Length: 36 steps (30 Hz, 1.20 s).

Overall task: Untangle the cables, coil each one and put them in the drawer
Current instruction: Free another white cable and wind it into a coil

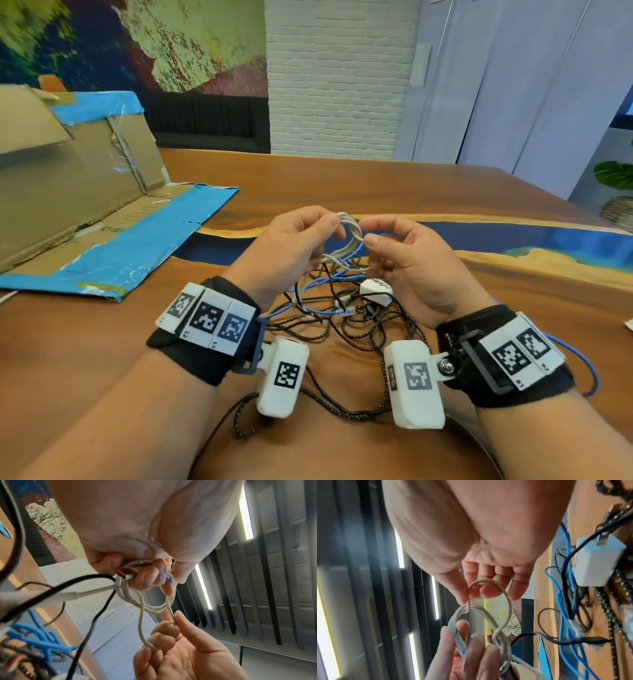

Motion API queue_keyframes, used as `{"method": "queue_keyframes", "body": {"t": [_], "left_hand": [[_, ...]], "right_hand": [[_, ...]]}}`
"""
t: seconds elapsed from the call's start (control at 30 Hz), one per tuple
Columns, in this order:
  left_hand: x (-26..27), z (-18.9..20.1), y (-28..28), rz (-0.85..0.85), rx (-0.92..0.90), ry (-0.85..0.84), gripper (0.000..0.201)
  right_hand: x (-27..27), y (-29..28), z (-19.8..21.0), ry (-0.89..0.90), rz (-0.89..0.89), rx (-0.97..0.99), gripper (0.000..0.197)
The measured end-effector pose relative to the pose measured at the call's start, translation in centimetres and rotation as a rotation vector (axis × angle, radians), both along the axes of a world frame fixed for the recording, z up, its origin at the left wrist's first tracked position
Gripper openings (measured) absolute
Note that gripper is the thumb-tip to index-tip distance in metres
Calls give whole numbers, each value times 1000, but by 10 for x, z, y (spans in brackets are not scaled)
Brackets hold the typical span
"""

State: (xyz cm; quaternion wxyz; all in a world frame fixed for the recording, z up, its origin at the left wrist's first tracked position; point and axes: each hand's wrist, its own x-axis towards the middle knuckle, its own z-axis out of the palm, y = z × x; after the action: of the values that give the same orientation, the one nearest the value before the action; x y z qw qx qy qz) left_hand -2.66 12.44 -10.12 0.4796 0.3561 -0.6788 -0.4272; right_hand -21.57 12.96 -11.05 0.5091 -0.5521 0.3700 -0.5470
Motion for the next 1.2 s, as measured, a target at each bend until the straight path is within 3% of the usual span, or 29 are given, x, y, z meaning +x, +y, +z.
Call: {"method": "queue_keyframes", "body": {"t": [0.2,0.27,0.4,0.53,0.6,0.73,1.0,1.1,1.2], "left_hand": [[8,12,5,-20,2,116,32],[7,10,6,-41,25,120,32],[6,5,2,-43,17,51,32],[8,7,2,11,-9,31,34],[11,9,2,18,2,64,35],[15,11,2,-9,30,114,35],[7,3,3,-90,126,36,30],[11,6,2,-65,134,95,31],[14,8,2,-54,141,124,32]], "right_hand": [[-3,7,9,-282,193,18,36],[-2,10,11,-219,200,9,41],[-8,10,12,76,106,-10,39],[-7,7,8,249,31,-61,9],[-5,11,6,171,113,-45,12],[-7,16,12,-154,306,56,18],[-8,7,11,105,-61,-53,16],[-2,6,8,93,-65,-110,17],[4,7,5,-18,50,-33,21]]}}
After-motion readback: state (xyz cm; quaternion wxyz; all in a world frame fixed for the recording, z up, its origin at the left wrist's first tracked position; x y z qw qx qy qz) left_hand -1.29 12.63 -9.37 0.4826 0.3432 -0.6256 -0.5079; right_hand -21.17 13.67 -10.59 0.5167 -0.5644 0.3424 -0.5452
